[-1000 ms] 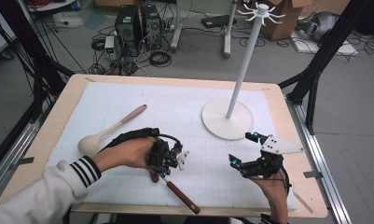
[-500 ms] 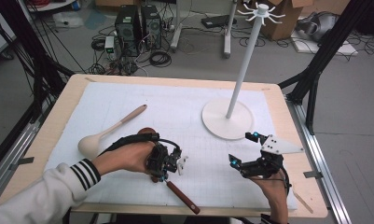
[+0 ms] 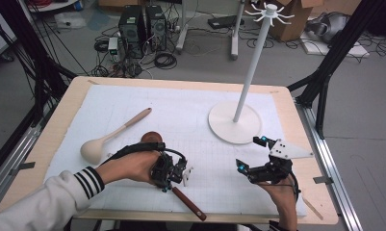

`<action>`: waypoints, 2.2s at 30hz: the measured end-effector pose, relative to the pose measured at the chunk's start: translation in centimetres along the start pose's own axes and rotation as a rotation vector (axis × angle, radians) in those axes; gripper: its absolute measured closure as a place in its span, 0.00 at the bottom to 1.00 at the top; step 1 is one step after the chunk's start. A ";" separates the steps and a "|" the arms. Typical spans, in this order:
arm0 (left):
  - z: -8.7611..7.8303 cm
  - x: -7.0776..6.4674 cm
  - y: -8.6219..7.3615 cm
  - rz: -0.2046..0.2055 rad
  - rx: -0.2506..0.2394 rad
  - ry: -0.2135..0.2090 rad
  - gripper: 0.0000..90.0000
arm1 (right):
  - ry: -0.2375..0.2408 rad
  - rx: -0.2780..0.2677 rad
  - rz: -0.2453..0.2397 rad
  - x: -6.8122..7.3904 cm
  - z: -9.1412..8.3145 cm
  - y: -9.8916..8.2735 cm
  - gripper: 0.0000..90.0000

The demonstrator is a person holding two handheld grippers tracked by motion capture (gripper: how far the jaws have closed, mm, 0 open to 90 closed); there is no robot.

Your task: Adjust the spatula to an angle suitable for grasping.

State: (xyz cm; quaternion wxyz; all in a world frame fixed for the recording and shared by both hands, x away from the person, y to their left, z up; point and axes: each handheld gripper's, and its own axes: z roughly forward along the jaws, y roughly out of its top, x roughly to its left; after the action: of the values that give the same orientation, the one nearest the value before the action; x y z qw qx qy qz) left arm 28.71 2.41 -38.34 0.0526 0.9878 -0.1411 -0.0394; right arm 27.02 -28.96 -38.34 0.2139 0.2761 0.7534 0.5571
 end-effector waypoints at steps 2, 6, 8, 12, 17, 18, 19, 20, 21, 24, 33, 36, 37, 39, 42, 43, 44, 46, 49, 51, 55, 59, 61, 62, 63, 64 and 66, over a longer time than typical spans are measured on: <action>0.0 0.0 0.1 -0.001 0.001 -0.001 1.00 | 0.002 0.002 0.003 0.0 0.0 0.0 0.01; 0.1 0.0 0.1 0.003 0.005 0.001 0.99 | 0.002 0.003 0.003 0.0 0.0 0.0 0.01; 0.2 -0.1 0.2 0.006 0.008 -0.001 0.99 | 0.002 0.003 0.005 0.0 0.0 0.0 0.01; 0.4 -0.1 0.3 0.011 0.009 0.002 0.99 | 0.002 0.003 0.004 0.0 0.0 0.0 0.01; 0.6 -0.1 0.5 0.008 0.017 0.006 0.99 | 0.002 0.000 0.001 0.0 0.0 0.0 0.01; 0.6 -0.1 0.5 0.008 0.017 0.006 0.99 | 0.001 -0.001 0.002 0.0 0.0 0.0 0.01; 0.7 0.0 0.5 0.008 0.019 0.005 0.99 | 0.001 0.000 0.001 0.0 -0.1 0.0 0.01; 0.7 0.1 0.5 0.005 0.024 0.008 0.99 | 0.002 0.000 0.001 0.0 0.0 0.0 0.01; 0.8 0.1 0.5 0.000 0.020 0.007 0.99 | 0.002 -0.001 0.002 0.0 0.0 0.0 0.01; 0.8 0.2 0.5 0.002 0.022 0.010 0.99 | 0.001 0.000 0.000 0.0 0.0 0.0 0.01; 0.7 0.7 0.4 -0.021 0.020 0.035 0.99 | 0.000 0.002 0.004 0.0 0.0 0.0 0.01; 0.8 0.8 0.4 -0.016 0.027 0.037 1.00 | -0.001 -0.001 0.001 0.0 -0.1 0.0 0.01; 0.9 0.8 0.4 -0.017 0.029 0.039 0.99 | -0.001 -0.002 0.002 0.0 -0.1 0.0 0.01; 0.9 0.9 0.4 -0.019 0.028 0.038 0.99 | -0.002 -0.005 0.000 -0.1 -0.1 0.0 0.01; 0.8 1.1 0.3 -0.026 0.029 0.046 0.99 | -0.003 -0.004 0.002 -0.1 -0.2 0.0 0.01; 0.8 1.1 0.3 -0.026 0.029 0.046 0.99 | -0.003 -0.006 0.003 -0.1 -0.2 0.0 0.01; 0.7 1.3 0.2 -0.036 0.028 0.050 0.99 | -0.002 -0.006 0.001 -0.1 -0.2 0.0 0.01; 0.7 1.4 0.2 -0.037 0.028 0.051 0.99 | -0.001 -0.006 0.001 -0.1 -0.1 0.0 0.01; 0.7 1.5 0.2 -0.044 0.030 0.059 0.99 | -0.004 -0.008 0.000 -0.1 -0.1 0.0 0.01; 0.8 1.6 0.2 -0.044 0.029 0.061 0.99 | -0.002 -0.014 -0.003 0.0 -0.2 0.1 0.01; 0.8 1.8 0.2 -0.054 0.028 0.067 0.99 | -0.001 -0.017 0.000 0.0 -0.2 0.1 0.01; 0.7 2.0 0.3 -0.064 0.028 0.074 0.99 | -0.001 -0.019 0.000 0.0 -0.3 0.1 0.01; 0.8 2.2 0.3 -0.071 0.034 0.081 0.99 | -0.001 -0.019 0.002 0.0 -0.3 0.1 0.01; 0.8 2.3 0.3 -0.076 0.036 0.080 0.99 | -0.001 -0.020 0.002 0.0 -0.3 0.2 0.01; 0.8 2.4 0.3 -0.075 0.037 0.081 0.99 | -0.003 -0.018 0.005 0.0 -0.4 0.1 0.01; 0.8 2.4 0.3 -0.079 0.037 0.079 0.99 | -0.003 -0.018 0.007 0.0 -0.4 0.1 0.01; 0.8 2.3 0.3 -0.075 0.036 0.072 0.99 | -0.005 -0.022 0.001 0.0 -0.4 0.1 0.01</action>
State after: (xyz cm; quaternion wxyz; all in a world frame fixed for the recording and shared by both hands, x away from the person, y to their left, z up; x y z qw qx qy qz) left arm 30.79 1.39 -39.29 0.0385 0.9940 -0.1025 -0.0031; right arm 26.84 -29.24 -38.09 0.2187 0.2753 0.7465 0.5649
